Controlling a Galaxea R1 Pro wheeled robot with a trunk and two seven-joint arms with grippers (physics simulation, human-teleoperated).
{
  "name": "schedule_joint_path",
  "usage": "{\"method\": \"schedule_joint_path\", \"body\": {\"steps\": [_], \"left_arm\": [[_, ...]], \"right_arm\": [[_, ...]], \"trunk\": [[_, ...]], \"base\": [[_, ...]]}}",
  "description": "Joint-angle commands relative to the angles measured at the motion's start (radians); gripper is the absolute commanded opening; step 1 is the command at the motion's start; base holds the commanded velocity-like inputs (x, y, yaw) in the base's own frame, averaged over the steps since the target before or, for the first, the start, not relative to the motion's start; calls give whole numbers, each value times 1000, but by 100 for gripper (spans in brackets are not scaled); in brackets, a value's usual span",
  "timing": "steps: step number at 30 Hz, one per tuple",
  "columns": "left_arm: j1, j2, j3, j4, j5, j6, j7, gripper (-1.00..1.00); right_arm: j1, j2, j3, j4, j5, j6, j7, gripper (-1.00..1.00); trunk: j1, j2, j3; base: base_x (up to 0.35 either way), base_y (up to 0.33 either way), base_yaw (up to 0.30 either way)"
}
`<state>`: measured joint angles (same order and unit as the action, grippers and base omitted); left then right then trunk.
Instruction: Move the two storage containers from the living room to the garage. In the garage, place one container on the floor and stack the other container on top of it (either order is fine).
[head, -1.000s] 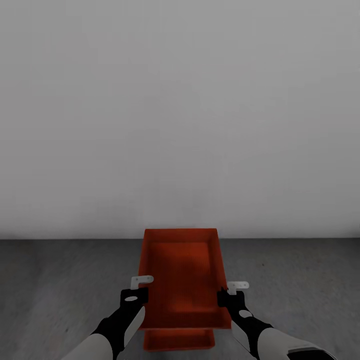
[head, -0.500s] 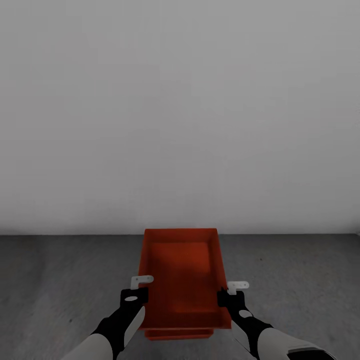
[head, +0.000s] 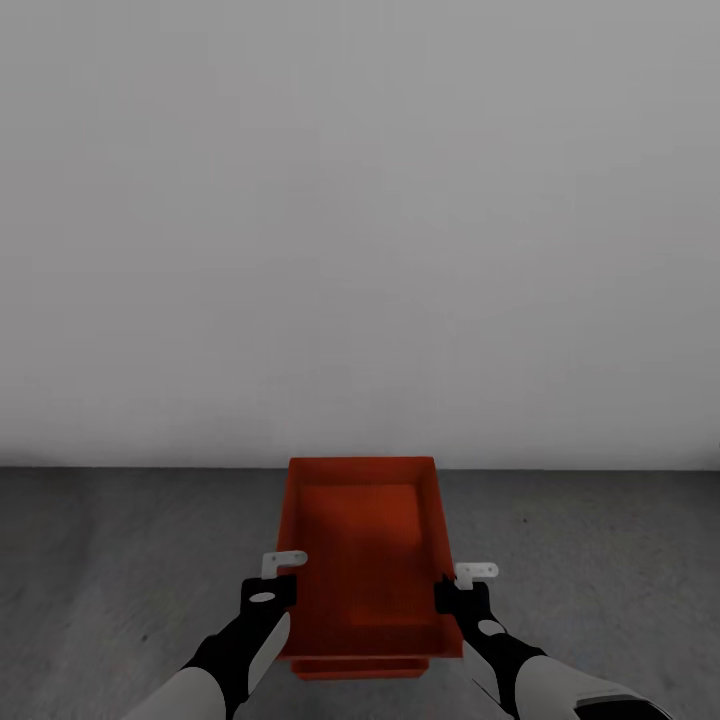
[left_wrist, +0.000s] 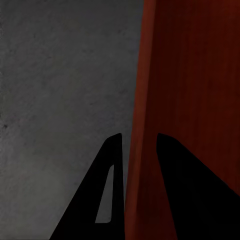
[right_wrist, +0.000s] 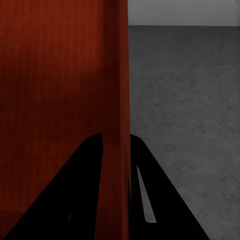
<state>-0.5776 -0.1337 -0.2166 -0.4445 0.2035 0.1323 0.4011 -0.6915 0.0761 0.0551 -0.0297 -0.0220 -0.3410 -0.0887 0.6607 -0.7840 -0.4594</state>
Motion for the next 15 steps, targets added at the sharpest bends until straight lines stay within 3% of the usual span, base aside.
{"method": "schedule_joint_path", "body": {"steps": [1,15], "left_arm": [[-1,0,-5,-14,0,4,7,-100],[-1,0,-5,-14,0,4,7,-100]], "right_arm": [[0,0,-11,4,-6,-2,1,-100],[0,1,-11,4,-6,-1,1,-100]], "trunk": [[0,-1,-1],[0,-1,-16]], "base": [[0,0,0],[0,0,0]]}}
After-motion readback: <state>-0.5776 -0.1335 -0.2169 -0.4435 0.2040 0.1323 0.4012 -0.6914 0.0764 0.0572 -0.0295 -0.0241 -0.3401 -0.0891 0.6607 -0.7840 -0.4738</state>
